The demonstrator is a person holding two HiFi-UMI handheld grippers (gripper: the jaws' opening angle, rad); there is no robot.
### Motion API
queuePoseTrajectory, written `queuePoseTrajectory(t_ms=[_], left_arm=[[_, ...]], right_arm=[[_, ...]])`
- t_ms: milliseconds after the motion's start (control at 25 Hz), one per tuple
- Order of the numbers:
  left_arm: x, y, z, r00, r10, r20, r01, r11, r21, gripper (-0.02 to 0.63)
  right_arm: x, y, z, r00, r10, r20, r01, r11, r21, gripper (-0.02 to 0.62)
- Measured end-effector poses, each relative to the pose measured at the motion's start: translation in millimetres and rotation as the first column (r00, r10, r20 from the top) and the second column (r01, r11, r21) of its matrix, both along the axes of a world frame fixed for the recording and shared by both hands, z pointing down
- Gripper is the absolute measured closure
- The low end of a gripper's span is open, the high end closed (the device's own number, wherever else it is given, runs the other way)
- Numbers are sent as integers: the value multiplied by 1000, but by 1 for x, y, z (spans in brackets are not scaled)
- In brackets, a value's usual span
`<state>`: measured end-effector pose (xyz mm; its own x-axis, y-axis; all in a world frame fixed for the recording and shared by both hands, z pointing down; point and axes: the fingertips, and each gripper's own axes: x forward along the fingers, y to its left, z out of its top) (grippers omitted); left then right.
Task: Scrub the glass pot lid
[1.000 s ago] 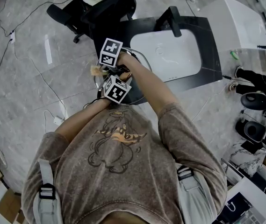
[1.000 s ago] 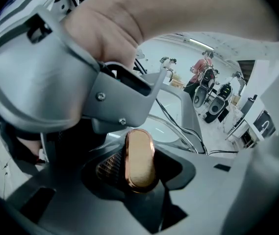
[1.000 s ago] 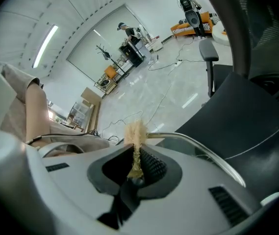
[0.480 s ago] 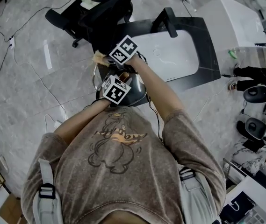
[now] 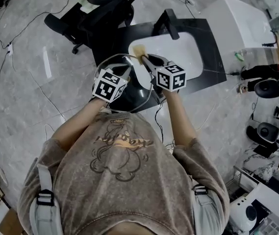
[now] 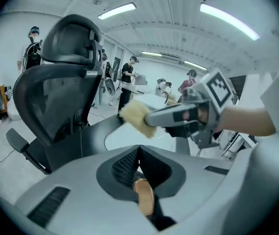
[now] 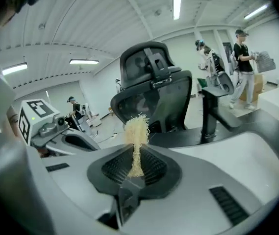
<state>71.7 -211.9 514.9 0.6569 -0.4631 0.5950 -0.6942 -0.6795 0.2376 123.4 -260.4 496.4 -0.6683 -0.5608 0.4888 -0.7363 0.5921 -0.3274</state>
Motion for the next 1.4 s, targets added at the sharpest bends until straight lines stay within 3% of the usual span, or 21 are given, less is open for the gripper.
queuePoseTrajectory(t_ms=[200,400,560,720,1160,1400], left_arm=[[3,-10,-46,999,40,-26,-36,988,150,588],[2,0,-89,989,108,-100,-70,943,325,588],[-12,6,-117,976,91,-199,2,905,425,588],[-31,4,-130,968,59,-243,75,860,505,588],[-39,10,-124,968,24,-250,102,870,482,588],[-42,9,-118,969,12,-245,107,880,464,588]], right_arm=[[29,32,-37,988,154,5,-152,976,153,545],[40,63,-83,963,270,11,-257,900,353,545],[42,84,-111,942,333,47,-316,830,460,545],[41,94,-122,928,362,91,-357,788,502,545],[37,104,-120,919,386,77,-368,774,516,545],[30,106,-116,923,376,83,-367,793,486,545]])
